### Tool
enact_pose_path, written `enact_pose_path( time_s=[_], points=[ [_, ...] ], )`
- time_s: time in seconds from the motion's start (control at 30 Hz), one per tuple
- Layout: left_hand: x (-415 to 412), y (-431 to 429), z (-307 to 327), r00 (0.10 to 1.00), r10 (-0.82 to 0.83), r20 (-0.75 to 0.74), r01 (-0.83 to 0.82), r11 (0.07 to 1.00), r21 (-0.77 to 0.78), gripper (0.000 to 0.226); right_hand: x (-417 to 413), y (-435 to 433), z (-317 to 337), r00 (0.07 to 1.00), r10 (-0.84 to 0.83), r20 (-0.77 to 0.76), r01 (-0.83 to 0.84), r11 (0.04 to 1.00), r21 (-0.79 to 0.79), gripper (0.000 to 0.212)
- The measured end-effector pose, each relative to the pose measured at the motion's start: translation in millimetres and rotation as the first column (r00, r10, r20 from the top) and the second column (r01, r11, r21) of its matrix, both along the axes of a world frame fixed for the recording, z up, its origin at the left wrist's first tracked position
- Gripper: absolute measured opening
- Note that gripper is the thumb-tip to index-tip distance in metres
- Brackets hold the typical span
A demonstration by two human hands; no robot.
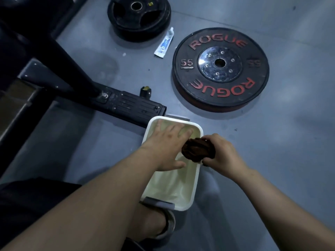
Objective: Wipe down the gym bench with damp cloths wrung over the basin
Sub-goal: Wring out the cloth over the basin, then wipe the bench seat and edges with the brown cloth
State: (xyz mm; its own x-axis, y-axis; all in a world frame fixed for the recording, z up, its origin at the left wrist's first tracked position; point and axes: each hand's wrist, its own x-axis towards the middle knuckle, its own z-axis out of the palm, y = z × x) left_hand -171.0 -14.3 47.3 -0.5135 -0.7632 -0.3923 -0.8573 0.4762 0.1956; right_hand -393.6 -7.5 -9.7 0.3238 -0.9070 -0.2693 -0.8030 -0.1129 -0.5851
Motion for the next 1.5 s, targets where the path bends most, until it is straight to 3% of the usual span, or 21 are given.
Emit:
enact_pose_path(
  time_s=[0.17, 0.3, 0.43, 0.57, 0.77, 0.9, 1.03, 1.2, 1.37, 1.5],
  points=[
    [-2.3, -0.2, 4.8, 0.998, 0.049, -0.027, -0.050, 0.998, -0.042, 0.099, 2.0, -5.0, 40.1, 0.998, 0.008, 0.064, 0.000, 0.993, -0.115, 0.053],
    [-4.5, -3.6, 15.4, 0.976, 0.141, -0.164, -0.147, 0.989, -0.030, 0.103, 6.6, -13.3, 82.2, 0.988, 0.069, 0.137, -0.036, 0.972, -0.230, 0.052],
    [-1.1, -10.0, 36.3, 0.869, 0.246, -0.430, -0.289, 0.957, -0.038, 0.067, 12.5, -22.7, 119.3, 0.973, 0.169, 0.160, -0.117, 0.950, -0.291, 0.054],
    [11.1, -15.5, 63.6, 0.831, 0.211, -0.515, -0.347, 0.920, -0.183, 0.025, 17.3, -32.3, 149.7, 0.964, 0.246, 0.097, -0.202, 0.922, -0.330, 0.054],
    [49.0, -17.7, 131.3, 0.970, 0.157, -0.184, -0.216, 0.903, -0.372, 0.033, 39.4, -51.2, 199.3, 0.945, 0.324, -0.041, -0.315, 0.869, -0.383, 0.065],
    [97.0, -8.1, 174.1, 0.981, 0.189, 0.045, -0.144, 0.865, -0.480, 0.038, 81.9, -55.6, 236.7, 0.905, 0.421, -0.061, -0.399, 0.791, -0.463, 0.065],
    [164.5, 15.2, 214.2, 0.953, 0.280, 0.115, -0.167, 0.804, -0.570, 0.043, 150.9, -60.4, 270.9, 0.809, 0.581, -0.088, -0.534, 0.666, -0.521, 0.061],
    [254.8, 67.3, 250.3, 0.866, 0.494, 0.078, -0.323, 0.672, -0.667, 0.039, 261.0, -65.1, 307.2, 0.712, 0.693, -0.109, -0.597, 0.518, -0.613, 0.059],
    [331.1, 114.7, 267.1, 0.659, 0.741, 0.132, -0.545, 0.591, -0.594, 0.040, 377.7, -61.6, 321.5, 0.569, 0.811, -0.137, -0.694, 0.384, -0.609, 0.055],
    [378.6, 130.8, 260.7, 0.534, 0.836, 0.128, -0.694, 0.519, -0.499, 0.044, 446.2, -57.3, 315.7, 0.520, 0.825, -0.220, -0.758, 0.327, -0.564, 0.053]
  ],
)
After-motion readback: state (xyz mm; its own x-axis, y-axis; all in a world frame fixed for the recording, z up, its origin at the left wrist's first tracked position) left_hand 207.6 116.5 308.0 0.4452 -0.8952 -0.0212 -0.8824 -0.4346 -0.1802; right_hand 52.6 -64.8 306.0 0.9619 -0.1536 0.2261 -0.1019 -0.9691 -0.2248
